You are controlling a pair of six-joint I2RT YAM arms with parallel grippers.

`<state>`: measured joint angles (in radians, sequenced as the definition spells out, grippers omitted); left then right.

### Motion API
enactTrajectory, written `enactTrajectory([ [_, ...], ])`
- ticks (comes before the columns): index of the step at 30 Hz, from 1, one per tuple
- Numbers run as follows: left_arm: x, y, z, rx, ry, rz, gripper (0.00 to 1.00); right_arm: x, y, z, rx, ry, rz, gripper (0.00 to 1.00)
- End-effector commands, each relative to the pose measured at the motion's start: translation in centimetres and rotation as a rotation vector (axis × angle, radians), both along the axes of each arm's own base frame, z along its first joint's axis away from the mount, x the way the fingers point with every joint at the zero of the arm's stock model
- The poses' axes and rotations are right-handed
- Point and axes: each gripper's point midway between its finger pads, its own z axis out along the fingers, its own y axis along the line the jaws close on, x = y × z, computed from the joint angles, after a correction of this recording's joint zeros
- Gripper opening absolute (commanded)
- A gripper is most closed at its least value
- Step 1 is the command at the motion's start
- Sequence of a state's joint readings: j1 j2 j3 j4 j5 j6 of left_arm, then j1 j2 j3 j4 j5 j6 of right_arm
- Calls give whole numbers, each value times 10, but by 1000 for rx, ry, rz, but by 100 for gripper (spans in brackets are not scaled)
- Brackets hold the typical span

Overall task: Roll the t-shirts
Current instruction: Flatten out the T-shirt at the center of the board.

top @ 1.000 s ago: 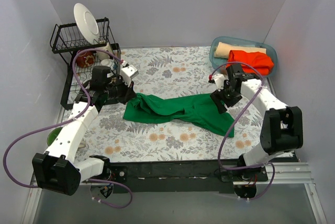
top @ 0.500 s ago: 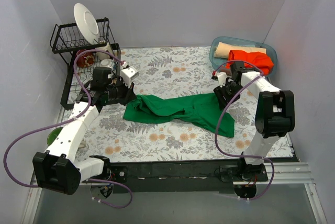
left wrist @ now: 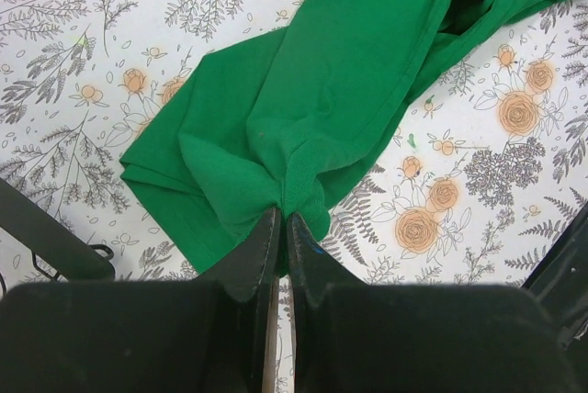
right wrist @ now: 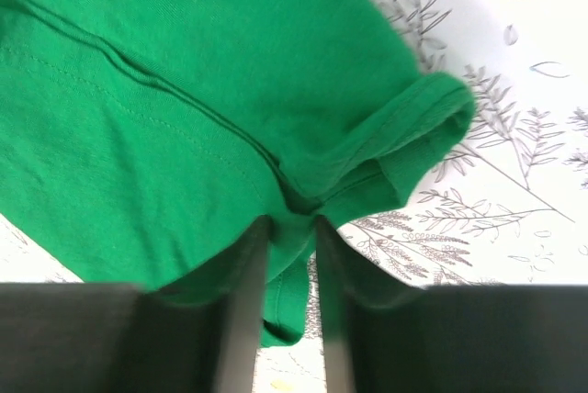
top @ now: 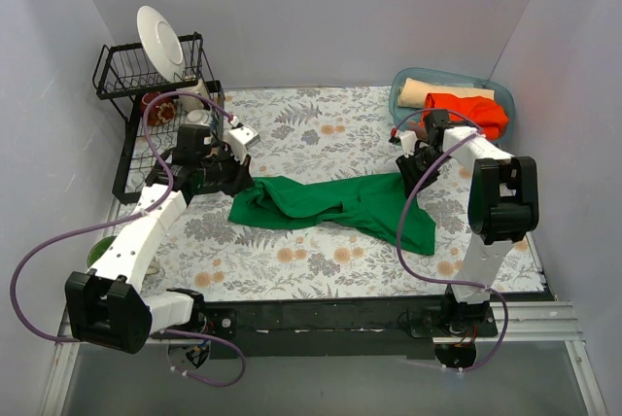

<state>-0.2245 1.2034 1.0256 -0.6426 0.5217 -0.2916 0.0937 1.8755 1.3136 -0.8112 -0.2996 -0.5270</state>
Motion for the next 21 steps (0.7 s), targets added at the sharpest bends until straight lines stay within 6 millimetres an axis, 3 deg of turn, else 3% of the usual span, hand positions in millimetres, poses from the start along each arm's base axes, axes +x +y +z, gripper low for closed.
enactTrajectory([
  [1,7,2,9,2,-29,5,0,14,5,9,26,-34,1,27],
  [5,8,2,7,3,-33,4,0,10,7,9,36,-22,3,3],
  [8,8,1,10,1,-42,2,0,6,11,18,60,-27,9,1],
  [11,17,8,13,26,-74,48,0,15,19,55,104,-104,25,1],
  [13,33,15,26,51,-138,91,0,39,25,108,141,-247,26,1],
  [15,51,24,37,92,-205,142,0,50,29,161,169,-368,32,1],
  [16,61,28,50,96,-248,166,0,60,33,202,199,-471,40,1],
  [17,68,33,55,108,-268,194,0,60,35,223,213,-520,50,1],
  [19,82,35,66,104,-306,220,0,40,40,262,231,-604,109,1],
  [20,88,37,76,104,-331,238,0,27,48,268,223,-632,184,1],
  [21,93,36,82,99,-357,244,0,0,50,274,217,-628,232,1],
])
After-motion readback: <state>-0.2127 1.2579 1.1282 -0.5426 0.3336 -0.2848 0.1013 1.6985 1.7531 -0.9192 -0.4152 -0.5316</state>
